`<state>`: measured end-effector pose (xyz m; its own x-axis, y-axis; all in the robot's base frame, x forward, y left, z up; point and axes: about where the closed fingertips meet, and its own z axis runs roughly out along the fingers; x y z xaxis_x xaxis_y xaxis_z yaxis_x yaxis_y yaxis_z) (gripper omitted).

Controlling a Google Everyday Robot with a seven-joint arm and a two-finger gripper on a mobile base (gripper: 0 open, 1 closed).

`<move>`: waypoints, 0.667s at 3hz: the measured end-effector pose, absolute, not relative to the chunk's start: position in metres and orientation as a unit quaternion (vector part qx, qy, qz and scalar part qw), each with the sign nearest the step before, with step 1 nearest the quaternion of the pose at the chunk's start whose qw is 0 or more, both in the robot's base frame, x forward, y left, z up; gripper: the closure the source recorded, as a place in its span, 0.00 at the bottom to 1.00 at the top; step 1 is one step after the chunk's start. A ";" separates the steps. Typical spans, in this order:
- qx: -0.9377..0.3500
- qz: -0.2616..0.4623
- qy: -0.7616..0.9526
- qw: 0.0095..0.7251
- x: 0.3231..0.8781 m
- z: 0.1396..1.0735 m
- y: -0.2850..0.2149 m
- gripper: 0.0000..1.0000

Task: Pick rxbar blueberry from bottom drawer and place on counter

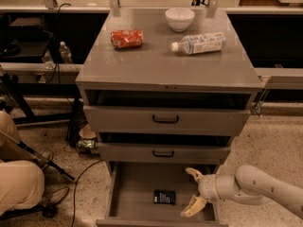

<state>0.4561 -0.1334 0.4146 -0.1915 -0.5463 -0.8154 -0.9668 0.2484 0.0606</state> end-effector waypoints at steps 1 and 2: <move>-0.531 0.302 0.712 0.346 0.456 0.402 -0.133 0.00; -0.538 0.283 0.724 0.326 0.464 0.345 -0.144 0.00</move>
Offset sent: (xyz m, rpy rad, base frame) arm 0.0103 -0.0274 -0.1345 -0.1246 0.0415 -0.0162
